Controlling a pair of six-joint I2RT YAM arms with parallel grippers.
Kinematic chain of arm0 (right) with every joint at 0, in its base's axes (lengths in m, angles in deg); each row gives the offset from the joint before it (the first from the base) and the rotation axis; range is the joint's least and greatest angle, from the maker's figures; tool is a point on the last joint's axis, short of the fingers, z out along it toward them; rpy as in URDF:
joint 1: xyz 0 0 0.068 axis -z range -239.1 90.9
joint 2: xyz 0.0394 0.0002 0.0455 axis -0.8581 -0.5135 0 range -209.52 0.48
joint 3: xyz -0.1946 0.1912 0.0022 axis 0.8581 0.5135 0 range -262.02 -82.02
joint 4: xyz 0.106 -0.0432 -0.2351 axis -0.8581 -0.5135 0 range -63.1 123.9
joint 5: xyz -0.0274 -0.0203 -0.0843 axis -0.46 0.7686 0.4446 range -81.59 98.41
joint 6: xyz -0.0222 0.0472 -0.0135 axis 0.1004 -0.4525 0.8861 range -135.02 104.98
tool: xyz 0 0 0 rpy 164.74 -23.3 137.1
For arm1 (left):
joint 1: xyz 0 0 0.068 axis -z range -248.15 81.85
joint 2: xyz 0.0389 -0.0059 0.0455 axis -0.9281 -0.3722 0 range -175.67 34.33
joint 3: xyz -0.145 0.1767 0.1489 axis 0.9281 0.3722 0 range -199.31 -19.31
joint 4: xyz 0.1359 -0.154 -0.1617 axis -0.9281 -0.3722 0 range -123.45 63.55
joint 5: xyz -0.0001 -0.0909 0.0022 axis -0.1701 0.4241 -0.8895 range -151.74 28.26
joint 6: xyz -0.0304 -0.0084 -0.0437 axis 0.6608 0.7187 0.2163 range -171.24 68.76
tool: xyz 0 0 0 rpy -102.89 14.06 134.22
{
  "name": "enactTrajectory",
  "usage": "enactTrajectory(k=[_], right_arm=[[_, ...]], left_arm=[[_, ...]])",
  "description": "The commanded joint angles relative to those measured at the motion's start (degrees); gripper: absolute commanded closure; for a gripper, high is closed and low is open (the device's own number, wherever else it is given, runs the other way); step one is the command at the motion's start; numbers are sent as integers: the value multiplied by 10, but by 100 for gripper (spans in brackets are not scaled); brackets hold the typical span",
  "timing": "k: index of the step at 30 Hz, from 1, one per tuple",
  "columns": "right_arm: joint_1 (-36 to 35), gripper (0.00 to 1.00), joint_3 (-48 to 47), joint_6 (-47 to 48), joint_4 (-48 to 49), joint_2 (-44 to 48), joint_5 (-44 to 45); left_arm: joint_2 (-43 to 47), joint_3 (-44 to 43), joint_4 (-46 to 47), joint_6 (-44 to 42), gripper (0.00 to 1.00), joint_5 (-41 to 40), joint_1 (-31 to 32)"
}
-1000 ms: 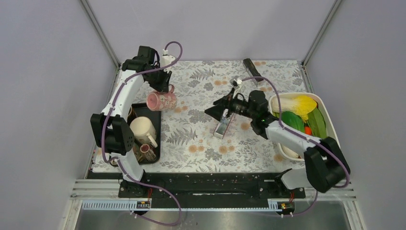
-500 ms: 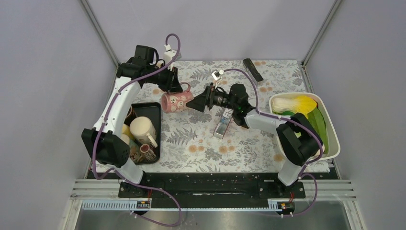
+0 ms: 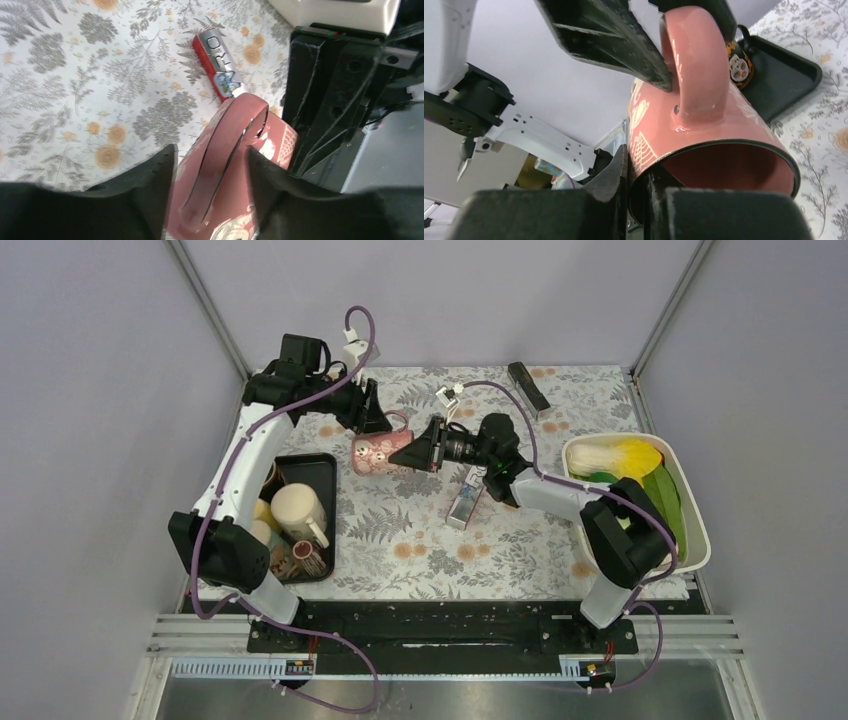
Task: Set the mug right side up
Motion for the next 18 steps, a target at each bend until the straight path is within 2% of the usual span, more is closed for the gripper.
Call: enactTrajectory(k=[1, 2, 3, 6, 8, 10, 13, 18], right_arm=[[-7, 100, -8, 167, -140, 71, 44], [-3, 100, -15, 219, -210, 86, 74], [3, 100, -25, 278, -283, 100, 113], [31, 100, -87, 452, -491, 113, 289], [60, 100, -162, 527, -625, 90, 398], [90, 100, -227, 569, -714, 52, 467], [129, 100, -322, 600, -814, -27, 526], [170, 100, -419, 633, -894, -123, 531]], left_arm=[[24, -8, 40, 35, 23, -31, -5], [26, -11, 42, 36, 5, -46, -11], [28, -13, 42, 36, 1, -66, -22], [43, -15, 41, 28, 1, -120, -49], [53, -8, 29, -1, 1, -180, -55], [55, 1, 4, -44, 1, -216, -55], [41, 8, -67, -121, 1, -229, -55], [28, 69, -110, -183, 1, -276, -54]])
